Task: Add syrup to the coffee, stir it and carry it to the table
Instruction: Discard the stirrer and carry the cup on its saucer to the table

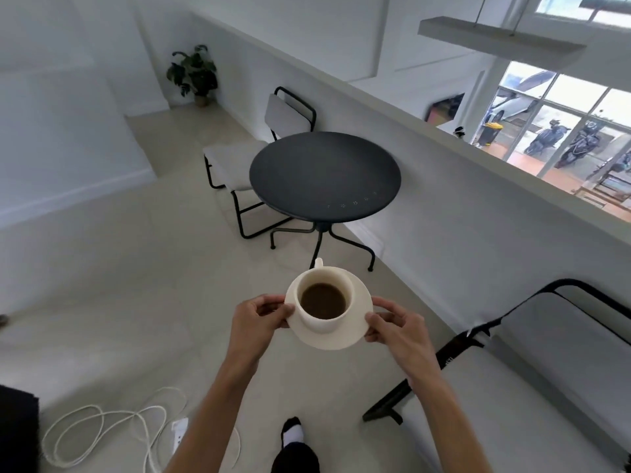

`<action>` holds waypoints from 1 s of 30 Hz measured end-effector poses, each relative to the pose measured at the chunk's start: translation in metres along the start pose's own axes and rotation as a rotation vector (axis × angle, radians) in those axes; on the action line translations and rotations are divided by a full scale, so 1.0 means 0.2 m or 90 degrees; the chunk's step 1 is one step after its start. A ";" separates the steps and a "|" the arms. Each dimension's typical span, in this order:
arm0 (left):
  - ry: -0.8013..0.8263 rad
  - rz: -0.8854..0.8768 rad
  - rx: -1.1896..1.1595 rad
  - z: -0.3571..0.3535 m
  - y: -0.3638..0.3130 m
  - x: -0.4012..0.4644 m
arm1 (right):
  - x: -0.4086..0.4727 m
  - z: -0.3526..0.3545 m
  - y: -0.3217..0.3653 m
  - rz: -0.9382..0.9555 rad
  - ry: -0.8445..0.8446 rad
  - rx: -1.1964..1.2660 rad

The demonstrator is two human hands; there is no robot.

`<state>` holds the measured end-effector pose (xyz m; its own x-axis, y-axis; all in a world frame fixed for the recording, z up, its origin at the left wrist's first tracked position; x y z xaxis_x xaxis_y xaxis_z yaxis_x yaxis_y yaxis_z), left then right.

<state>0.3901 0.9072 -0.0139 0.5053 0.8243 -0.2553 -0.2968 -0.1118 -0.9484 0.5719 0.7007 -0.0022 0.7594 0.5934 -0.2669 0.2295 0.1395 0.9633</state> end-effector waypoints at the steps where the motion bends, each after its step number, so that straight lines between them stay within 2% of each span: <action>1: -0.003 -0.002 0.003 0.01 -0.01 0.07 | 0.07 -0.03 0.00 0.003 0.003 -0.006; 13: -0.006 -0.004 0.013 0.04 -0.15 0.91 | 0.83 -0.33 0.13 -0.022 -0.011 -0.010; 30: -0.020 0.027 0.027 -0.29 -0.35 2.08 | 2.09 -0.42 0.30 -0.022 -0.020 -0.038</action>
<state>0.6684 1.2248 -0.0647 0.4665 0.8359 -0.2891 -0.3518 -0.1246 -0.9277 0.8522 1.0244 -0.0540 0.7705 0.5623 -0.3002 0.2201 0.2072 0.9532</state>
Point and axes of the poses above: each hand's wrist, its own x-axis towards the middle knuckle, its own z-axis out of the back of the hand, y = z × x, the point moved 8 cm from there along x, towards the middle knuckle, and after that the axes turned 5 degrees about x, right-handed, at the moved point
